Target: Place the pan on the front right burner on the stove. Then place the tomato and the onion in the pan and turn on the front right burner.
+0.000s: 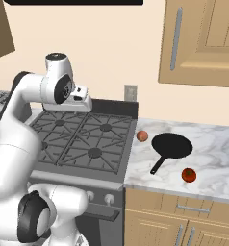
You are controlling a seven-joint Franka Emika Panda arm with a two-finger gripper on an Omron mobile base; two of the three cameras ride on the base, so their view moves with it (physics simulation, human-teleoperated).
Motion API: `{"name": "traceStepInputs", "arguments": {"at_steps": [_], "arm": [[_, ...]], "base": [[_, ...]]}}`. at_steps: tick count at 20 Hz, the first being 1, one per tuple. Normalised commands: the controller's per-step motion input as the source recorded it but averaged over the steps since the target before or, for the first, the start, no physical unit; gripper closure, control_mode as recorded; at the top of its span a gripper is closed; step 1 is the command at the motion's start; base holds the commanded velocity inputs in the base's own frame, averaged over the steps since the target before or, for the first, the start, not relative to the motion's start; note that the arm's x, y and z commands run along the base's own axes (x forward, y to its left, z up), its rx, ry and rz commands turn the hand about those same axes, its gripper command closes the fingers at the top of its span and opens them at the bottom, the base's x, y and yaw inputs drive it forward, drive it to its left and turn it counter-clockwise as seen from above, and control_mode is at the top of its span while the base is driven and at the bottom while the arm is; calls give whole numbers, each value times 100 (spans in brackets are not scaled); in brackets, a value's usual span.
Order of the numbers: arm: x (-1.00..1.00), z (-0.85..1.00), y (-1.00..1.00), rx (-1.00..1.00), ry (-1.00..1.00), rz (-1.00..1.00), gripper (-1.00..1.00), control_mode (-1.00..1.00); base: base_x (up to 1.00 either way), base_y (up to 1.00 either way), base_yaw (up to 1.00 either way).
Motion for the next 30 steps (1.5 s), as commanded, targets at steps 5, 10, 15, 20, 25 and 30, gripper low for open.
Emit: {"name": "traceStepInputs", "arguments": {"at_steps": [5, 10, 15, 20, 25, 30], "arm": [[0, 0, -25, 0, 0, 0, -100, -100], [0, 0, -67, 0, 0, 0, -100, -100], [0, 0, -65, 0, 0, 0, -100, -100], [0, 0, -58, 0, 0, 0, -100, -100], [0, 0, -48, 0, -1, -1, -100, -100], [-5, -2, -48, 0, -5, 0, -100, -100]], "base": [[0, 0, 0], [0, 0, 0], [0, 0, 0], [0, 0, 0], [0, 0, 0], [0, 0, 0]]}}
